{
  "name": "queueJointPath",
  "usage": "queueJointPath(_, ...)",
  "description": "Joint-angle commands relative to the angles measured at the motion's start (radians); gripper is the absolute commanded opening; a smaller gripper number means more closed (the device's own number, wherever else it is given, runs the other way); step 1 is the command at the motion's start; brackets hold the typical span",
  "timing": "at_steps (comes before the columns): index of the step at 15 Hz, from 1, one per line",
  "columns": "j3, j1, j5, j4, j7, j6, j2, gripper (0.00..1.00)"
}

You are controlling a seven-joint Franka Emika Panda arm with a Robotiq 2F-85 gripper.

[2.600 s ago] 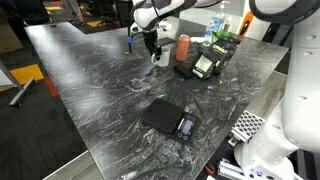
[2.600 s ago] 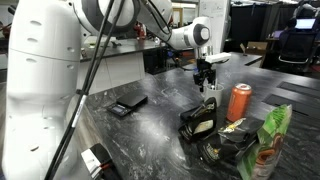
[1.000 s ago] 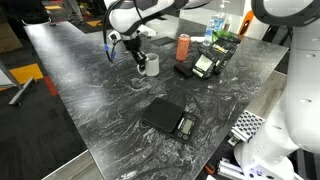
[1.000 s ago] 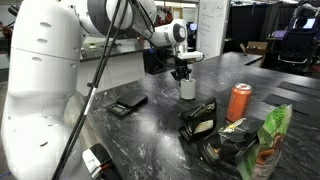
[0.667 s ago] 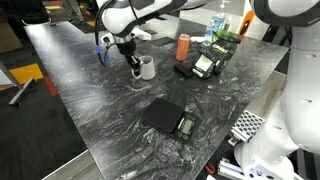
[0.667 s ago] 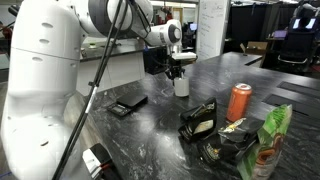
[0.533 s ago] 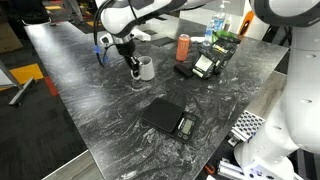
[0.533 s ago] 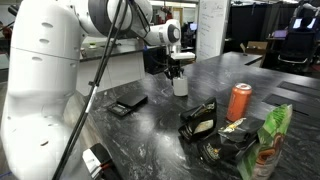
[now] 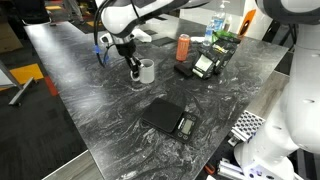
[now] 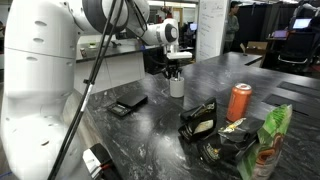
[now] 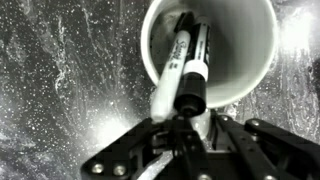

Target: Pick up the marker from the counter and put it in the mug then move the mug to the left.

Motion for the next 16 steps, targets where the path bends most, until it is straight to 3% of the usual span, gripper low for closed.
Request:
queueJointPath(1,0.004,0.005,0.001,-0.104,0.070,0.047,-0.088,0.04)
queueJointPath(3,0.007,0.006,0.005,-0.126,0.093,0.063,-0.103,0.04)
queueJointPath(4,0.007,0.005,0.007,-0.134,0.097,0.068,-0.107,0.42)
queueJointPath(6,0.010,0.005,0.008,-0.140,0.100,0.066,-0.121,0.48)
queueJointPath(13,0.012,0.001,0.052,-0.137,0.075,0.042,-0.220,0.98)
queueJointPath(16,0.007,0.002,0.071,-0.131,0.069,0.044,-0.265,1.00)
